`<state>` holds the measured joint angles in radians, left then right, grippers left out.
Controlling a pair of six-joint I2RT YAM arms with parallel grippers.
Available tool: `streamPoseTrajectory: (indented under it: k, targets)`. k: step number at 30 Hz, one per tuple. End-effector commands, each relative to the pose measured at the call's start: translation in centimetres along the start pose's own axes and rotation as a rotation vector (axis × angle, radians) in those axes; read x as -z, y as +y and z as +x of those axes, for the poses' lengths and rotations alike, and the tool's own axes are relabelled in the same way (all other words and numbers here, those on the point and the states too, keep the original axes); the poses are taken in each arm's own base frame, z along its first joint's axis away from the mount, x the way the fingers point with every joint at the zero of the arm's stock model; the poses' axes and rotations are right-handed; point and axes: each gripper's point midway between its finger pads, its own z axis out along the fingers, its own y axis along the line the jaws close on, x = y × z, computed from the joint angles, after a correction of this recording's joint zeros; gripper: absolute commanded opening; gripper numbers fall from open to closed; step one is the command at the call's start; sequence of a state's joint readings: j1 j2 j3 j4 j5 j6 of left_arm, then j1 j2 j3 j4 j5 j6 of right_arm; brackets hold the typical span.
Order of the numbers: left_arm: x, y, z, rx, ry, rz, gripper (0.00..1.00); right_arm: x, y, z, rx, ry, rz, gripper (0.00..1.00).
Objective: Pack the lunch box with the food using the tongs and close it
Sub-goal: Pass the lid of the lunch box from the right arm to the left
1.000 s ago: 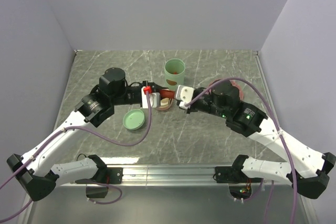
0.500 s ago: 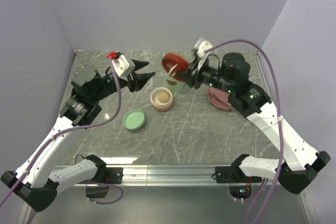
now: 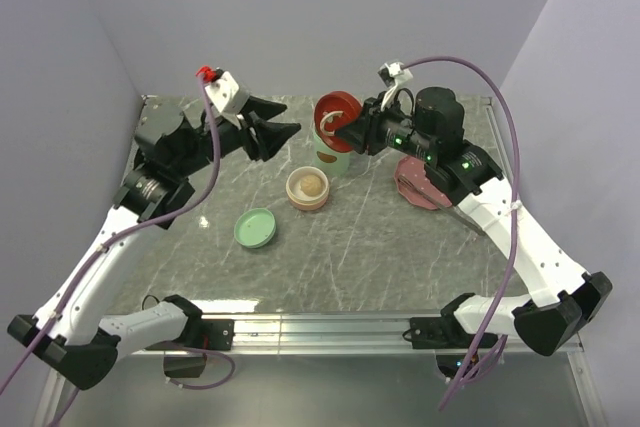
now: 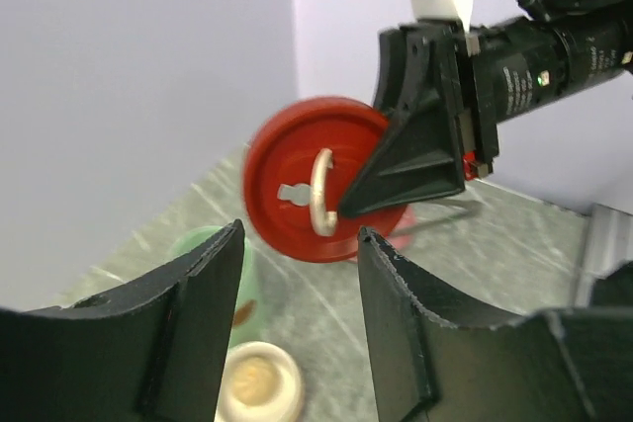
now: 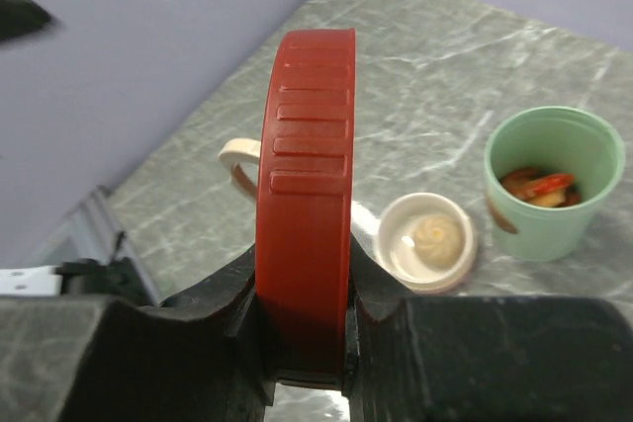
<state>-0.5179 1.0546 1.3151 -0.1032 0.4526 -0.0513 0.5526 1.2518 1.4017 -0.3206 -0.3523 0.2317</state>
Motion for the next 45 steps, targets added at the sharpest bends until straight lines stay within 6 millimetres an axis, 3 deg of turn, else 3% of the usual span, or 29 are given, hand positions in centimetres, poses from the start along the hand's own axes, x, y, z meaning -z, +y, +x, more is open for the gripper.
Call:
streamPoseTrajectory:
  k: [1,6,9,20,30,38,45]
  targets:
    - [-0.7,-1.5,0.3,0.121,0.04,0.083,0.55,0.8,2.6,-3.6,-0.068,-0.096,-0.107,0.0]
    - [-2.6,-1.3,1.5,0.242,0.1,0.098,0.53,0.5,2.8,-3.4,-0.199,-0.081,-0.143,0.0]
    - [-3.2,-1.5,1.0,0.264,0.085,0.119,0.54,0.5,3.1,-3.2,-0.232,-0.074,-0.165,0.0]
    - [-3.7,-2.5,1.0,0.279,0.078,0.163,0.51,0.4,3.4,-3.2,-0.255,-0.072,-0.188,0.0]
    - [-4.7,-2.9,1.3,0.298,0.076,0.191,0.37,0.3,3.7,-2.9,-0.259,-0.066,-0.209,0.0]
    - [-5.7,-1.4,1.8,0.299,0.083,0.12,0.31,0.6,4.1,-2.7,-0.251,-0.061,-0.229,0.0]
    - [-6.1,-1.5,2.3,0.306,0.093,0.127,0.1,0.6,4.4,-2.5,-0.242,-0.055,-0.247,0.0]
